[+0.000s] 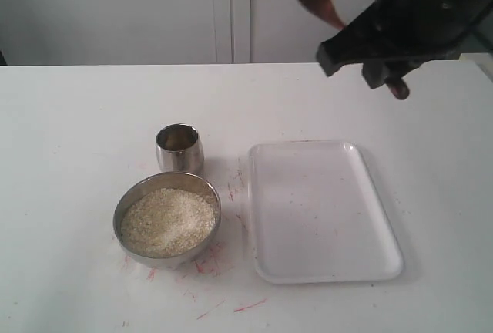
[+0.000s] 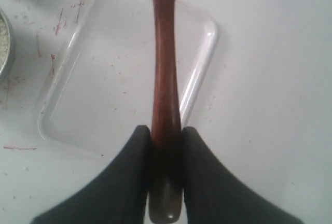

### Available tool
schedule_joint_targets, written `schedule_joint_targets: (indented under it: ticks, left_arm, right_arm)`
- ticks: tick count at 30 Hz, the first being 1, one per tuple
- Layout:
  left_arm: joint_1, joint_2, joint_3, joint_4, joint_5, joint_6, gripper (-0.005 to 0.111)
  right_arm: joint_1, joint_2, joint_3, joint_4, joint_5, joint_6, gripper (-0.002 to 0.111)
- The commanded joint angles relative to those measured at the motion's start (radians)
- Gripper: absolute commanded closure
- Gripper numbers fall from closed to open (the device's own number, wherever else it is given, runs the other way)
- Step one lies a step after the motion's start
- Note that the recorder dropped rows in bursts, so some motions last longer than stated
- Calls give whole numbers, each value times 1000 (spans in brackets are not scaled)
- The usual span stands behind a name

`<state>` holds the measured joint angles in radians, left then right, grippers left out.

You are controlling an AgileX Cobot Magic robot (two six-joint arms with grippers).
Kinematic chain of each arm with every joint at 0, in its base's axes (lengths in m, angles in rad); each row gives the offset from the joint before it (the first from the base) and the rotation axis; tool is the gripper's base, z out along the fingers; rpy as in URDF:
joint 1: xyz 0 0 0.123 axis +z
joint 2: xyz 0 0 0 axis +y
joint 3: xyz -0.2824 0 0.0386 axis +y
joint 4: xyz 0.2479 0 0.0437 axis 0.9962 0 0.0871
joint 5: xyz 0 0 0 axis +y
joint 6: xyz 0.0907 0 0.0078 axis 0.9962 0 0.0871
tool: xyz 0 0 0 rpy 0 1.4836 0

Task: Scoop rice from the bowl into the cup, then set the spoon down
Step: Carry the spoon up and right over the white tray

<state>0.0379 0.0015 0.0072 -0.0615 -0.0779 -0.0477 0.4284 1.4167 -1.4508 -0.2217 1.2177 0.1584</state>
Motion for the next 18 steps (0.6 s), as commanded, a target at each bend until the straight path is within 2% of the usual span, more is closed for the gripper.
schedule_joint_targets:
  ticks: [1,8,14,18]
  left_arm:
    - [-4,-1,-7,-5,-4,-1,92]
    - [-4,-1,-7,-5,-4,-1,92]
    - [-4,-1,-7,-5,-4,-1,92]
    - [-4,-1,-7,-5,-4,-1,92]
  right_arm:
    - [-23,-121,85,2,3,109,108]
    - [-23,-180,305,52,3,215,108]
    - [-21,-174,472,94,-242,329,108]
    - [-21,-136,519,93,-322,343,108]
